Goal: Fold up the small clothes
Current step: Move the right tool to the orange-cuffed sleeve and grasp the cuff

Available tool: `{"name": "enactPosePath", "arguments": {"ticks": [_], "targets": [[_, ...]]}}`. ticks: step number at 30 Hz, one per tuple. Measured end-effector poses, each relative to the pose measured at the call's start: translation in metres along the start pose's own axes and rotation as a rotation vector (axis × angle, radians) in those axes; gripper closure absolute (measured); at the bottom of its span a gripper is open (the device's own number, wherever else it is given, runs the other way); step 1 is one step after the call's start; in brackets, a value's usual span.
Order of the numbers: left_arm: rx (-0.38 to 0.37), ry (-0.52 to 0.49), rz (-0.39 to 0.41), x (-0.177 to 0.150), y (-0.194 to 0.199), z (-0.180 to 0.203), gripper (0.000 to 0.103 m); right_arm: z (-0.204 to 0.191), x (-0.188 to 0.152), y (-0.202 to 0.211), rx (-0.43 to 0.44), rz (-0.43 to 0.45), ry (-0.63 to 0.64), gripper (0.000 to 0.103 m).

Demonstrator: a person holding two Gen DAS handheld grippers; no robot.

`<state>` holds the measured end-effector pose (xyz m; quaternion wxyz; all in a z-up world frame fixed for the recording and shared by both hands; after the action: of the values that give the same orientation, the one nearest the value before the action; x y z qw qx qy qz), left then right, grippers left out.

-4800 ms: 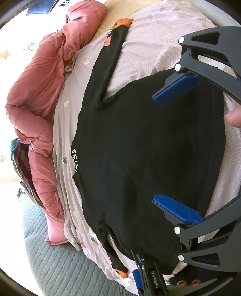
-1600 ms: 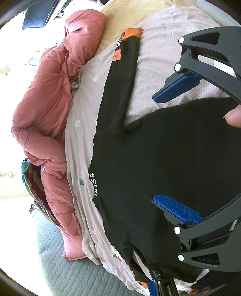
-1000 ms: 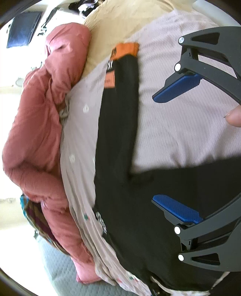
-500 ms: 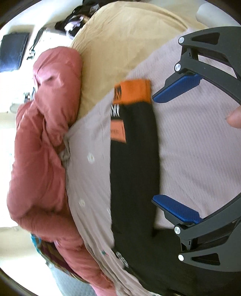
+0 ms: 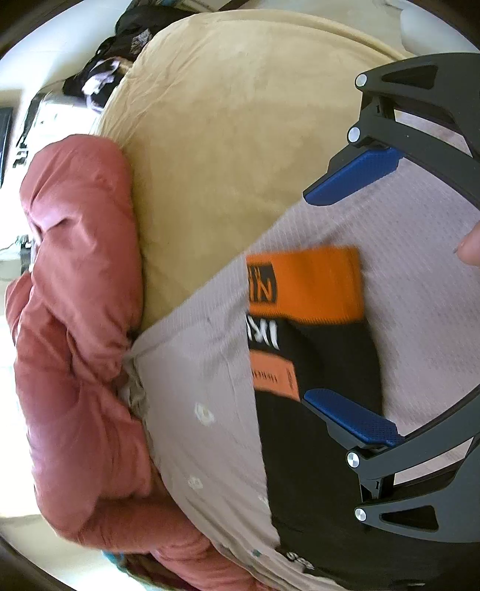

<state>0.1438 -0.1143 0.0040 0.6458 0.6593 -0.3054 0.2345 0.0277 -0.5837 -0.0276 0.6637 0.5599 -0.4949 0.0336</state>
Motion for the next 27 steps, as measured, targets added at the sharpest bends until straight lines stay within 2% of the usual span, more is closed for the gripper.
{"name": "enactPosePath", "arguments": {"ticks": [4, 9, 10, 11, 12, 15, 18, 19, 20, 22, 24, 25, 27], "targets": [[0.024, -0.027, 0.014, 0.000, -0.009, 0.002, 0.009, 0.008, 0.006, -0.013, 0.000, -0.013, -0.011, 0.004], [0.018, -0.025, -0.017, 0.000, -0.035, 0.006, 0.009, 0.013, 0.012, -0.029, -0.035, -0.033, -0.009, 0.006], [0.016, -0.020, -0.025, 0.001, -0.040, 0.007, 0.009, 0.014, 0.013, -0.032, -0.042, -0.036, -0.004, 0.010], [0.010, -0.011, -0.031, 0.003, -0.046, 0.008, 0.009, 0.014, 0.013, -0.035, -0.047, -0.039, -0.002, 0.022], [0.007, -0.004, -0.034, 0.005, -0.049, 0.009, 0.009, 0.015, 0.014, -0.038, -0.056, -0.049, -0.004, 0.026], [-0.012, 0.033, -0.023, 0.018, -0.063, 0.011, 0.009, 0.015, 0.015, -0.048, -0.056, -0.071, -0.006, 0.030], [-0.030, 0.064, -0.017, 0.025, -0.071, 0.013, 0.009, 0.011, 0.014, -0.054, -0.061, -0.082, 0.011, 0.041], [-0.034, 0.068, -0.010, 0.026, -0.073, 0.013, 0.009, 0.008, 0.014, -0.057, -0.045, -0.089, 0.016, 0.050], [-0.033, 0.065, -0.006, 0.026, -0.075, 0.014, 0.009, 0.006, 0.014, -0.060, -0.020, -0.098, 0.011, 0.063], [-0.039, 0.054, 0.007, 0.024, -0.076, 0.013, 0.009, 0.003, 0.014, -0.061, 0.004, -0.101, -0.002, 0.067], [-0.046, 0.036, 0.015, 0.021, -0.078, 0.012, 0.009, 0.000, 0.015, -0.055, 0.032, -0.082, 0.002, 0.078], [-0.051, 0.027, 0.020, 0.022, -0.078, 0.010, 0.009, -0.001, 0.015, -0.050, 0.034, -0.067, 0.002, 0.091], [-0.059, 0.012, 0.035, 0.021, -0.078, 0.009, 0.009, -0.001, 0.018, -0.037, 0.042, -0.026, -0.002, 0.094]]}}
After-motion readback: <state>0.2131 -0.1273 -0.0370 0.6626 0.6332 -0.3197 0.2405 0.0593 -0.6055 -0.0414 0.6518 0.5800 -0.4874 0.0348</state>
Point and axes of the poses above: each gripper's, at about its wrist camera, not at the fingertips, and y roughly against the way its jaws point, z to its right, x to its top, the point moved 2 cm from there along -y, roughly the way its jaws point, and after that the axes turned 6 degrees about z, right-handed, at the moved point
